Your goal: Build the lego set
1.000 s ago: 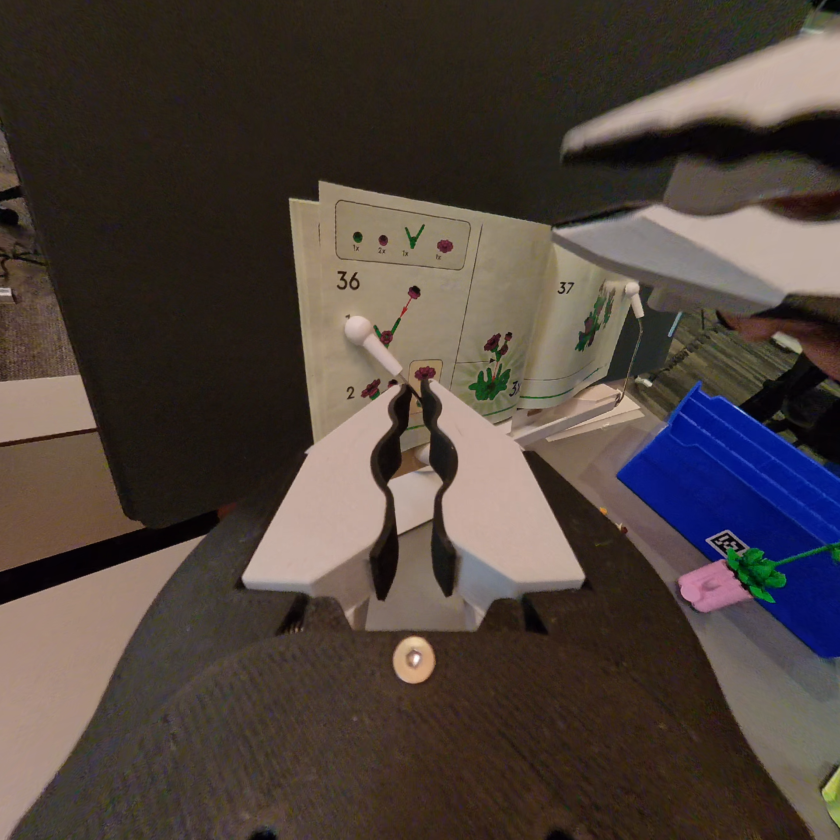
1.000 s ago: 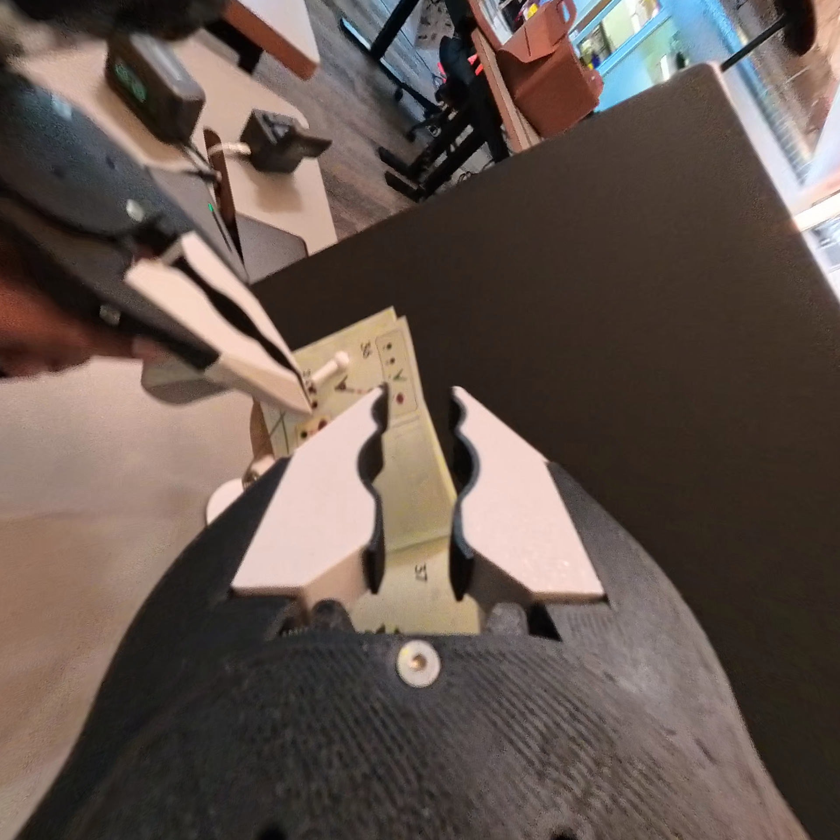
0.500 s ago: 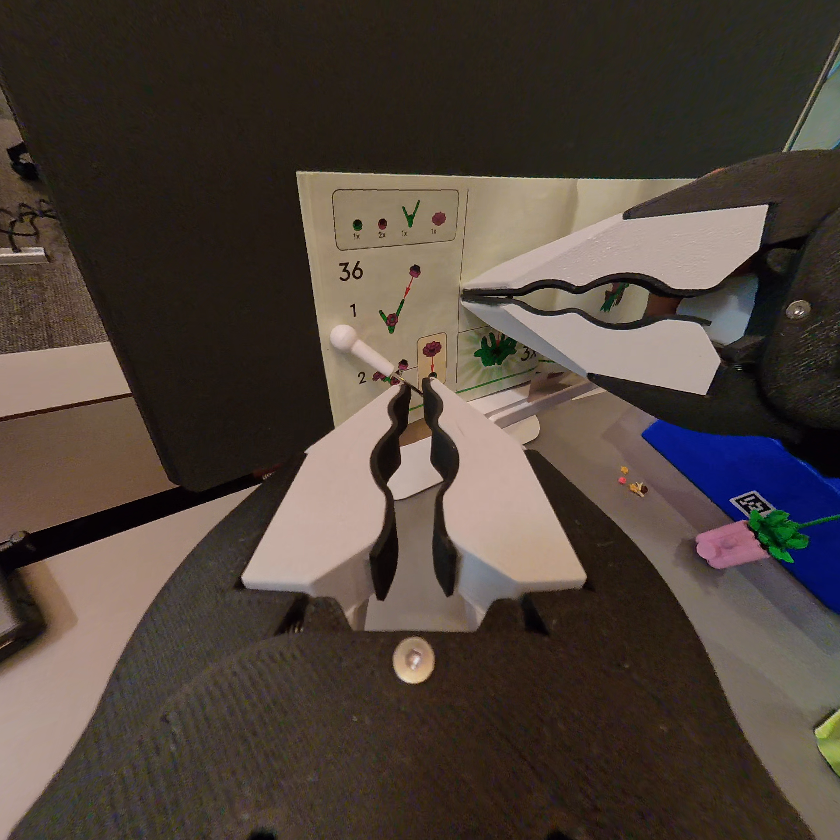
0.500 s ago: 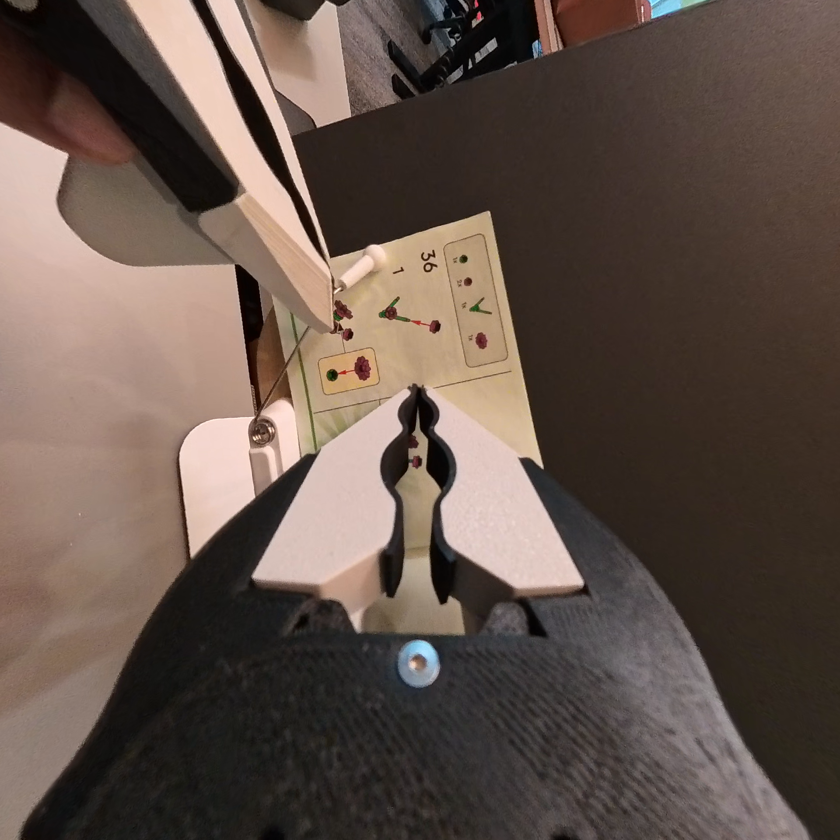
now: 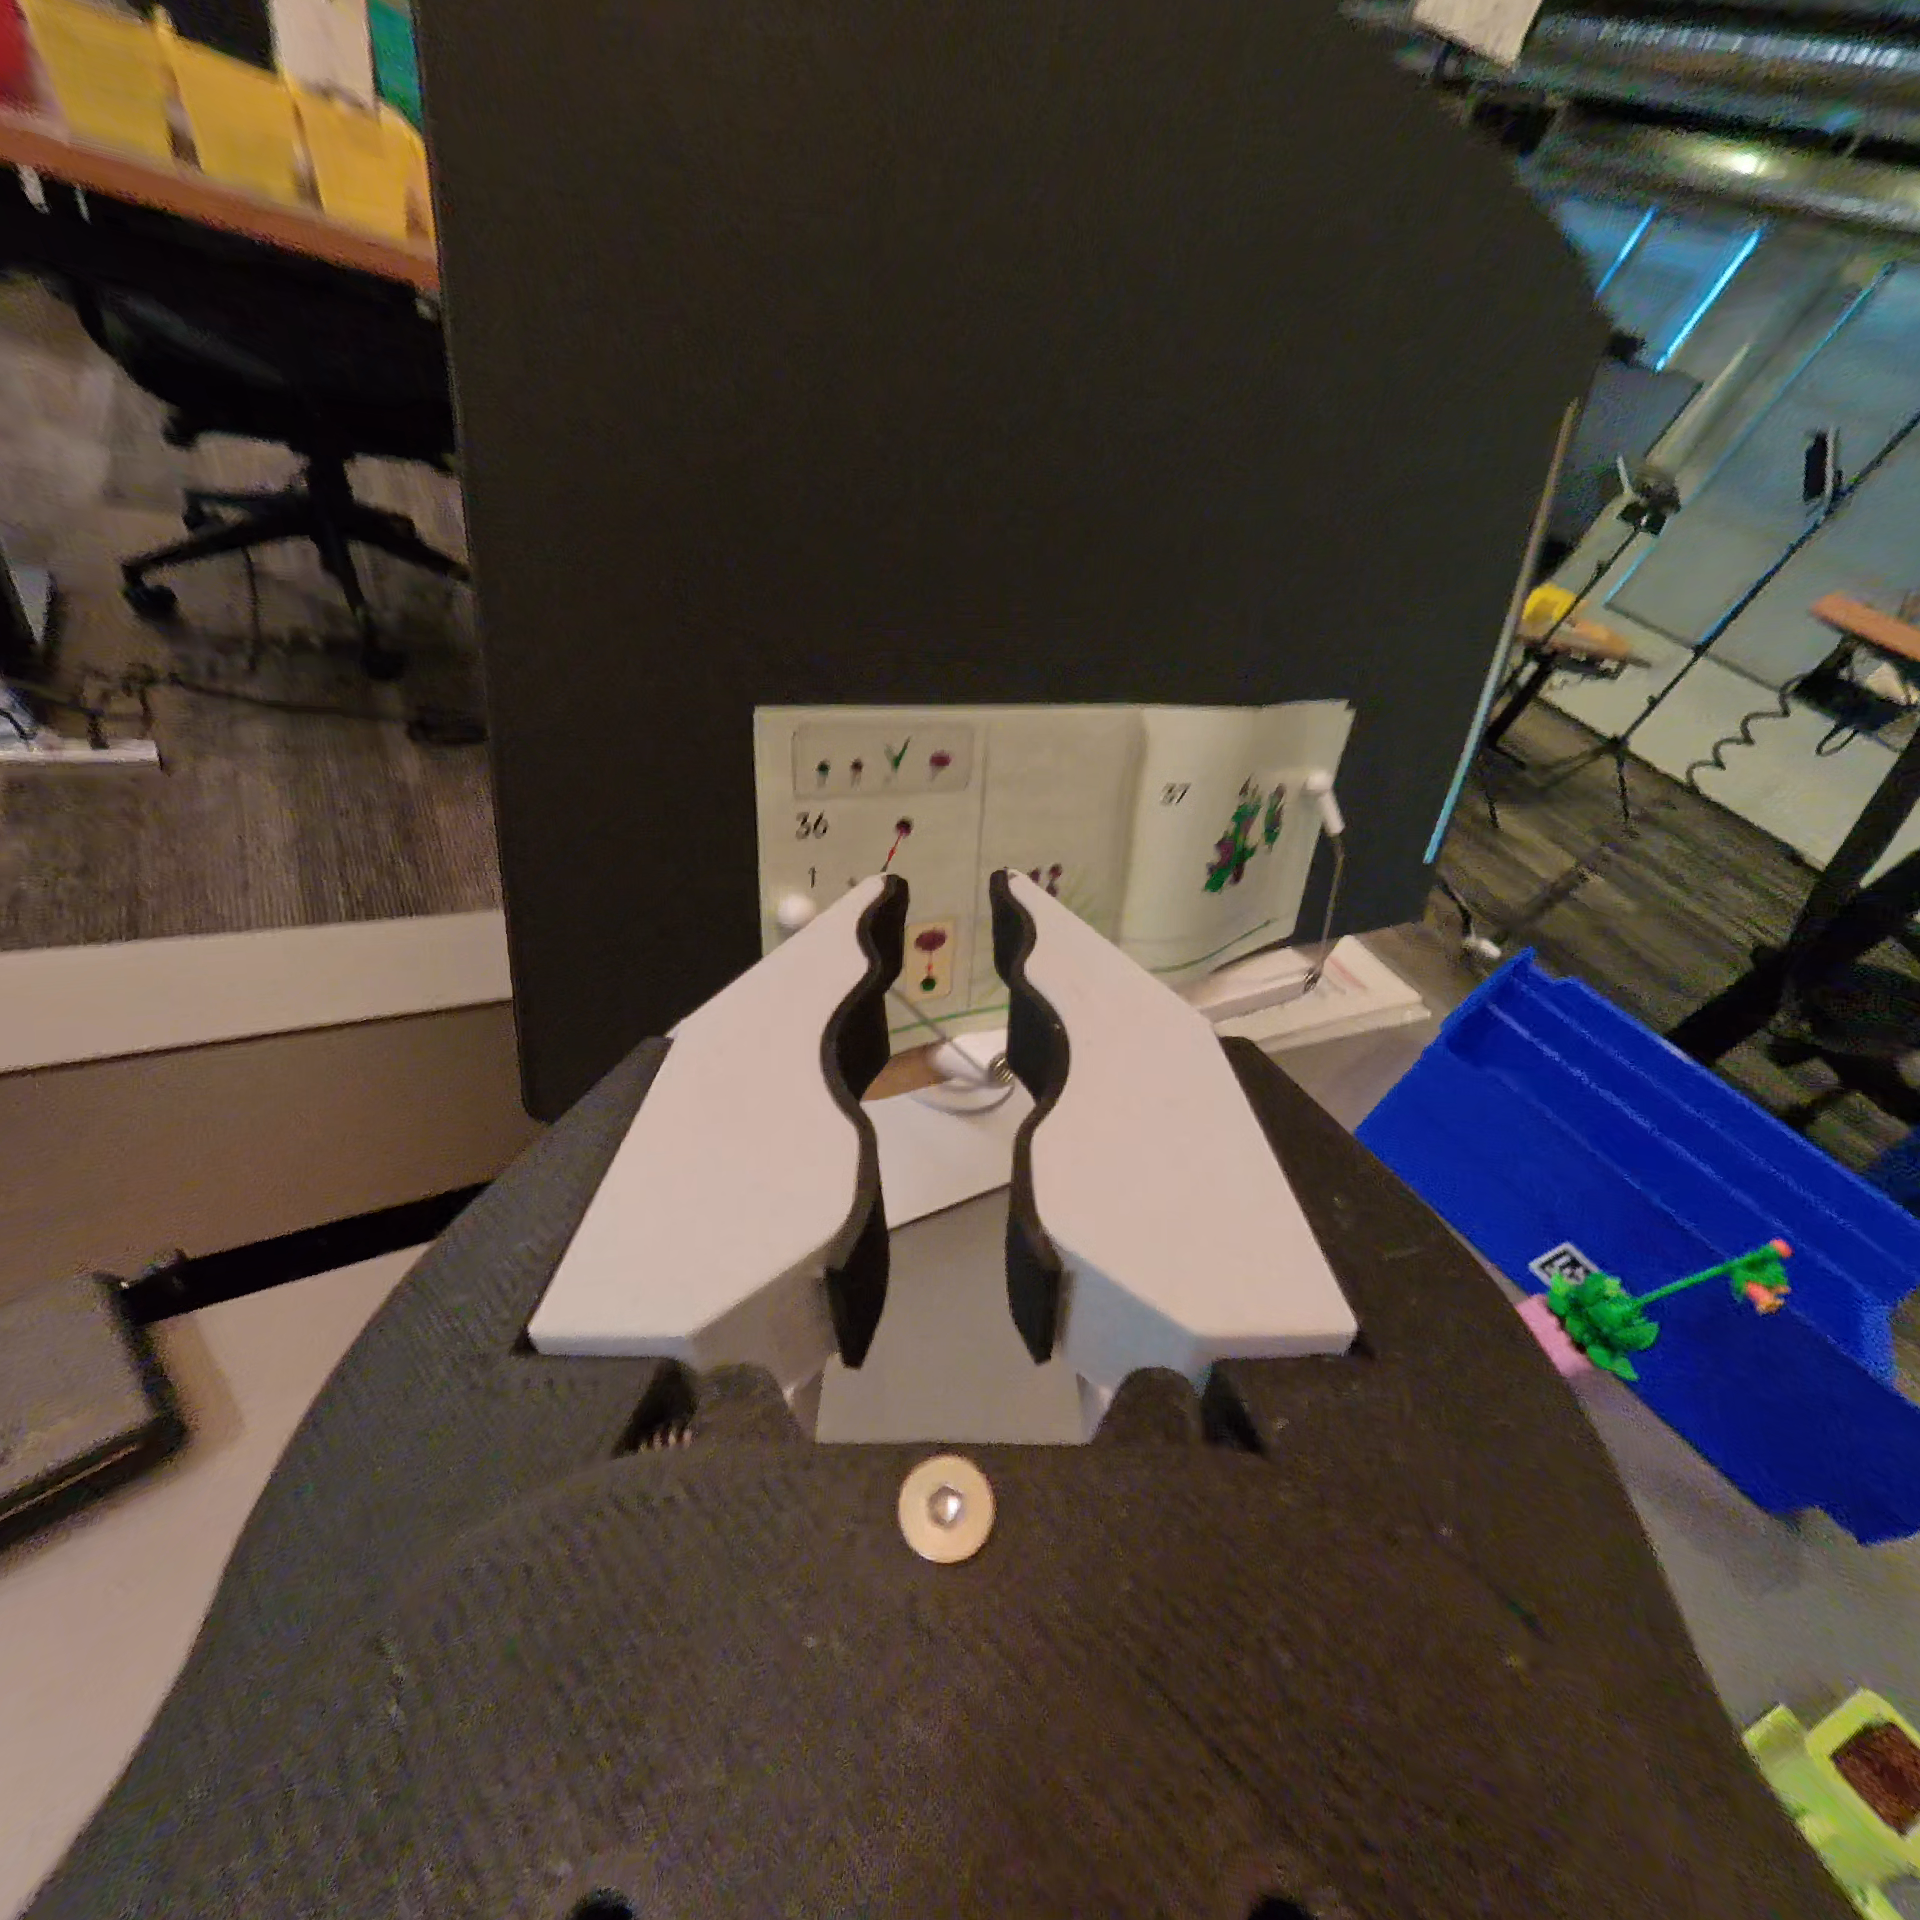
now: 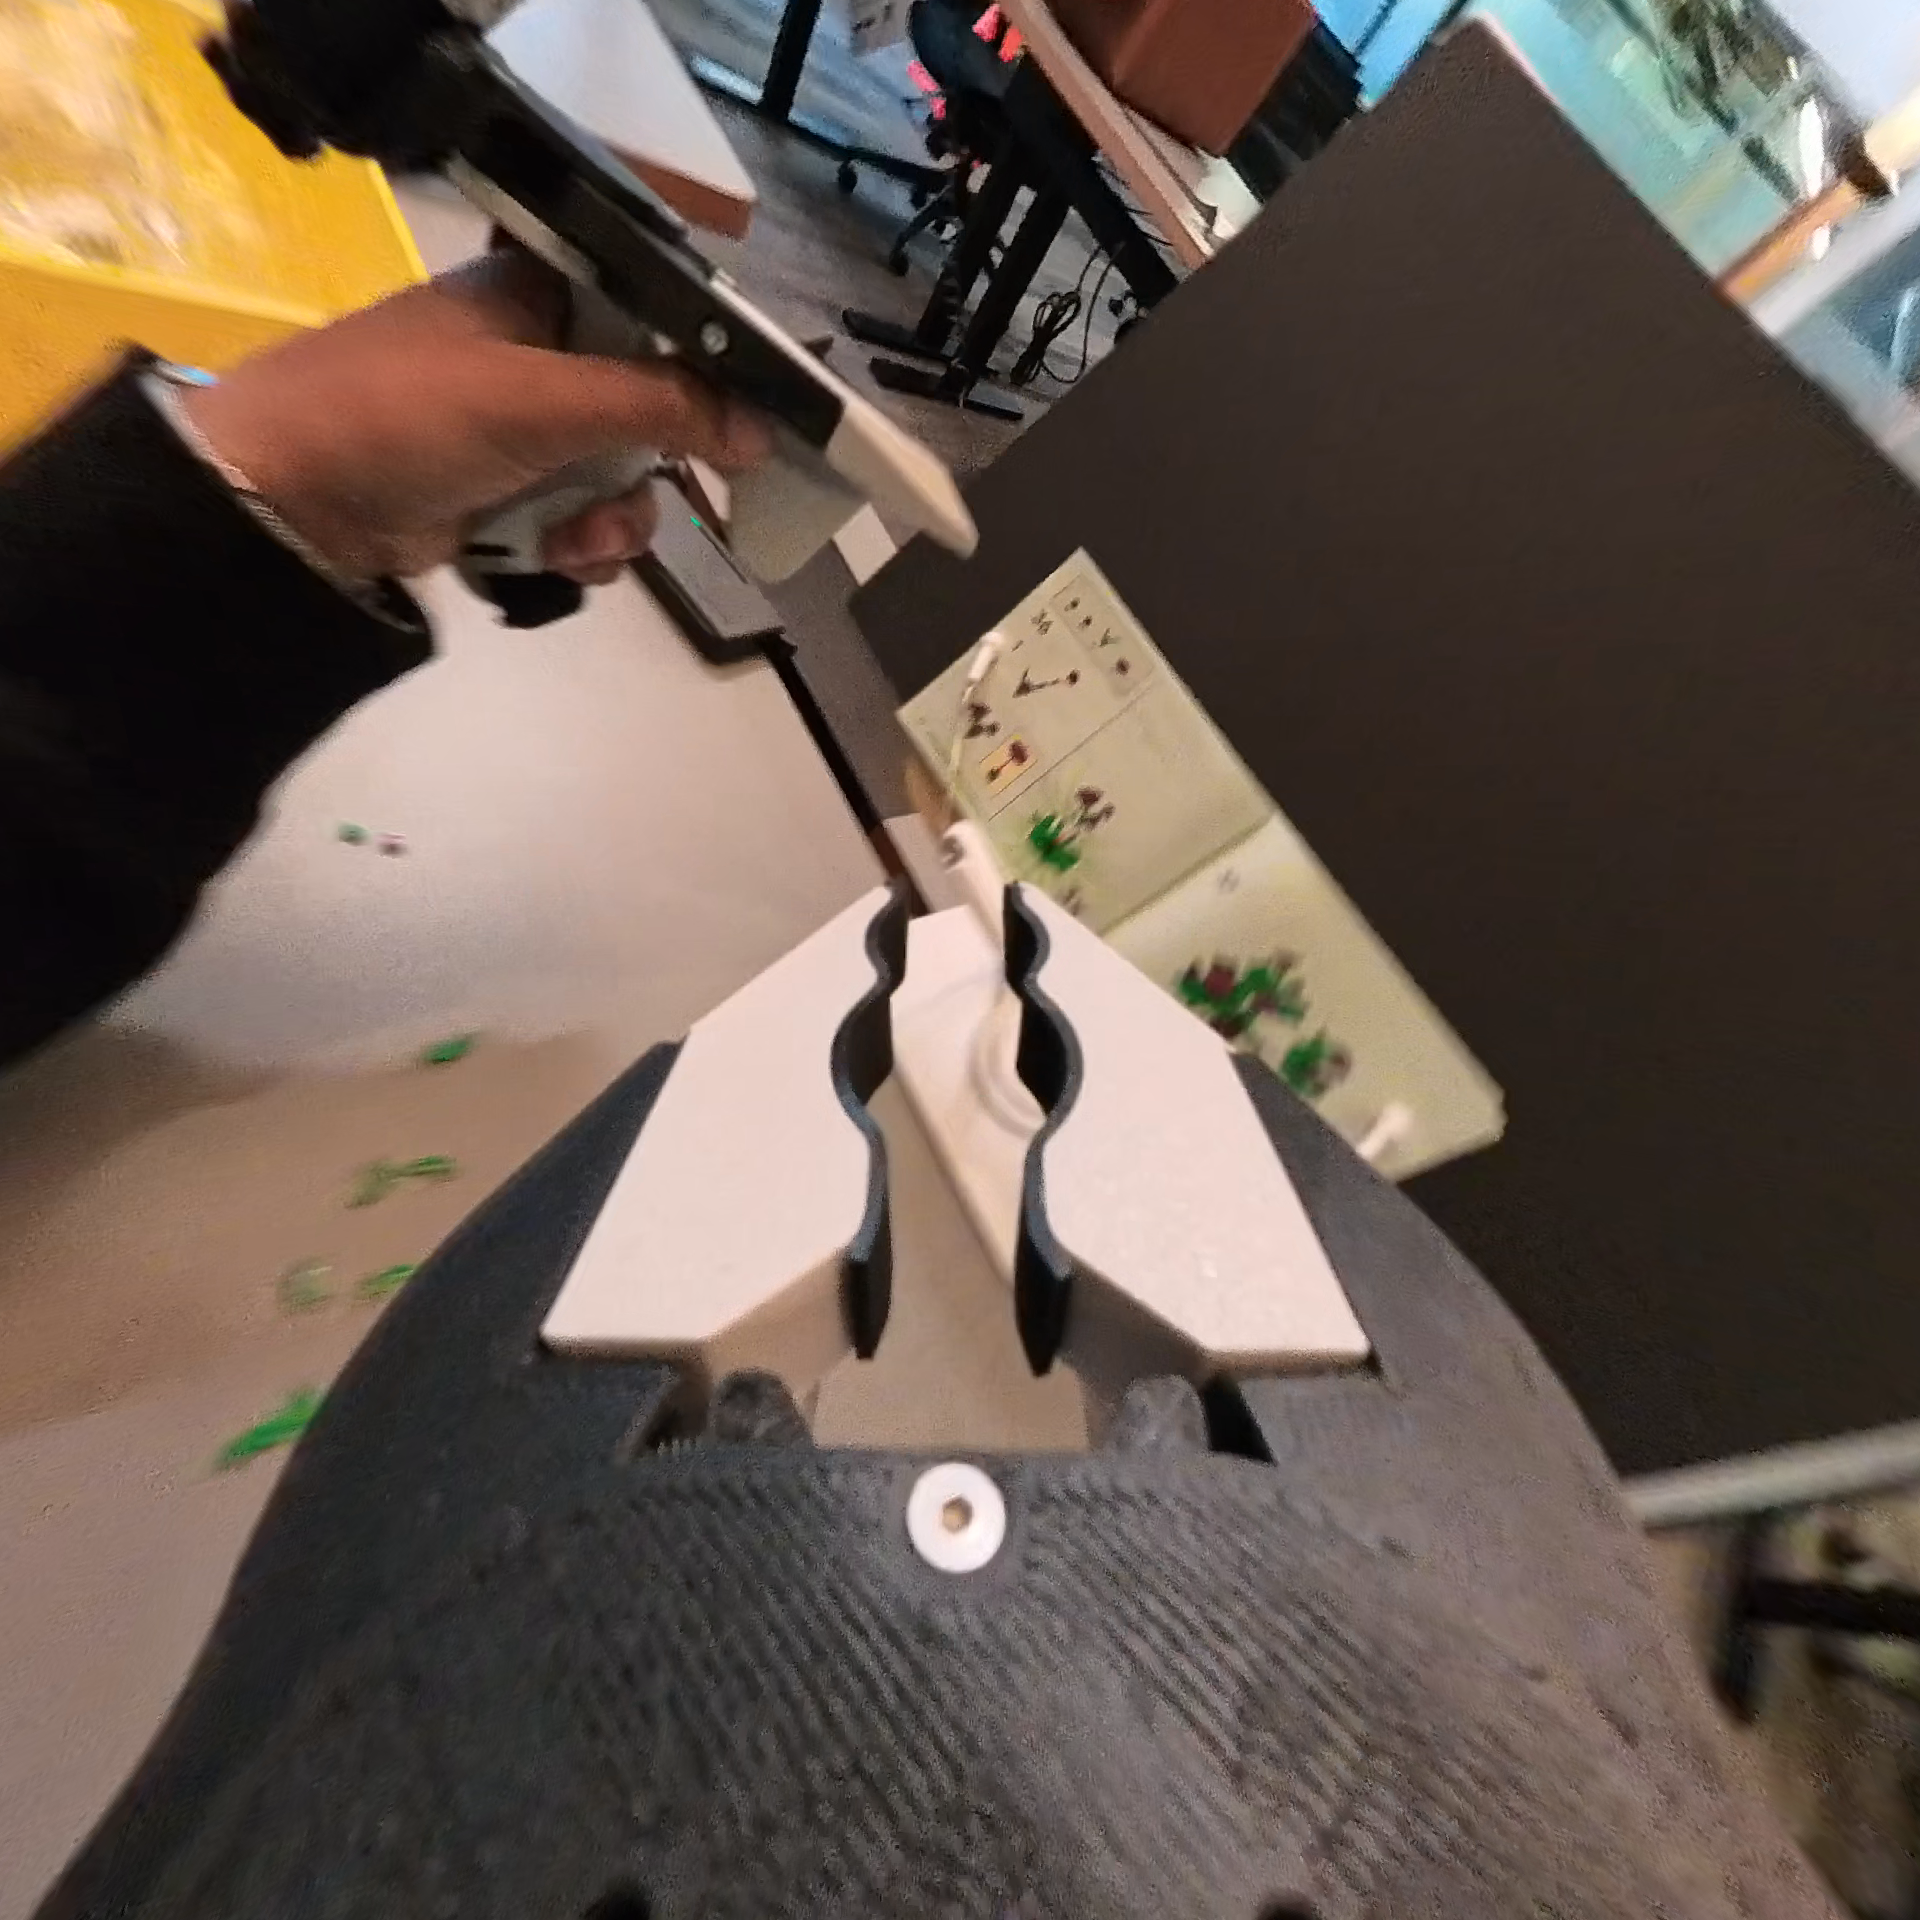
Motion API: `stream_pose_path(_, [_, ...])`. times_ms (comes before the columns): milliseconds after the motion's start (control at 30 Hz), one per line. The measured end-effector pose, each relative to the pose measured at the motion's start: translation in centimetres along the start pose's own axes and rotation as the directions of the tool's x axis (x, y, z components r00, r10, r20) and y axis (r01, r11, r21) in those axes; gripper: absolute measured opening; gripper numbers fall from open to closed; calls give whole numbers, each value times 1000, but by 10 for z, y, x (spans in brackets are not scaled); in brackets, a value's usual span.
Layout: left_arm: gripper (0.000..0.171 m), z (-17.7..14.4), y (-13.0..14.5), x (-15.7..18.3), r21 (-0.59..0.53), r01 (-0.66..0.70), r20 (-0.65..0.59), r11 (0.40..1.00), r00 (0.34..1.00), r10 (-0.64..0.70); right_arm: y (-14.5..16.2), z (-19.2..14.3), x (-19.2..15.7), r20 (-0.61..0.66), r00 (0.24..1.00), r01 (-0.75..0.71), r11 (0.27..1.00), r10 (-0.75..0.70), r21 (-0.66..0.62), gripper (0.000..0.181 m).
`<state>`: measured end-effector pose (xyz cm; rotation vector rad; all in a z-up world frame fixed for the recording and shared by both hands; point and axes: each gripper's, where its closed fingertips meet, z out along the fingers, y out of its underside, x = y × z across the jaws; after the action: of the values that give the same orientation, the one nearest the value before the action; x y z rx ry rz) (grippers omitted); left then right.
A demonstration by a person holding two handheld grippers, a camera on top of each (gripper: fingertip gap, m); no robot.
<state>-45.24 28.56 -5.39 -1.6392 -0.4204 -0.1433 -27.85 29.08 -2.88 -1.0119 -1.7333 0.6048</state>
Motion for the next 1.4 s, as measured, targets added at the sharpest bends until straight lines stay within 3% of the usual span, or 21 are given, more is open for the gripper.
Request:
stream_pose_path(100, [23,-23,-26,24,84,-48,-3,995,999,49,18,-66,-40,-29,972,-231,973,232,16,22])
stream_pose_path(233, [32,-61,-43,78,178,-128,-28,976,990,135,66,-133,-94,-167,903,-402,916,396,1,30])
stream_pose_path(333, [32,-79,-20,120,137,-206,-104,969,970,221,99,-162,-123,-264,849,-470,883,457,18,30])
stream_pose_path(400, [33,-87,17,135,17,-250,-160,968,955,250,113,-173,-135,-303,827,-494,870,473,12,32])
stream_pose_path(500, [37,-117,92,156,-181,-291,-267,939,934,238,112,-180,-149,-293,816,-507,861,497,48,41])
stream_pose_path(600, [36,-158,156,168,-275,-257,-301,926,938,171,111,-181,-164,-258,801,-543,837,541,66,48])
stream_pose_path(767, [36,-221,219,183,-373,-139,-326,917,945,10,119,-185,-201,-226,808,-549,834,544,44,49])
stream_pose_path(900, [36,-260,237,176,-385,-142,-276,912,961,33,131,-193,-216,-268,821,-515,857,504,32,45])
stream_pose_path(1033, [37,-277,245,173,-374,-110,-249,921,968,14,144,-196,-225,-261,801,-547,836,538,45,43])
stream_pose_path(1233, [38,-270,265,168,-402,-107,-206,910,978,24,153,-182,-236,-173,792,-589,807,586,41,34])
stream_pose_path(1400, [38,-248,282,158,-427,-165,-188,889,978,91,164,-171,-230,-172,822,-544,838,543,48,27])
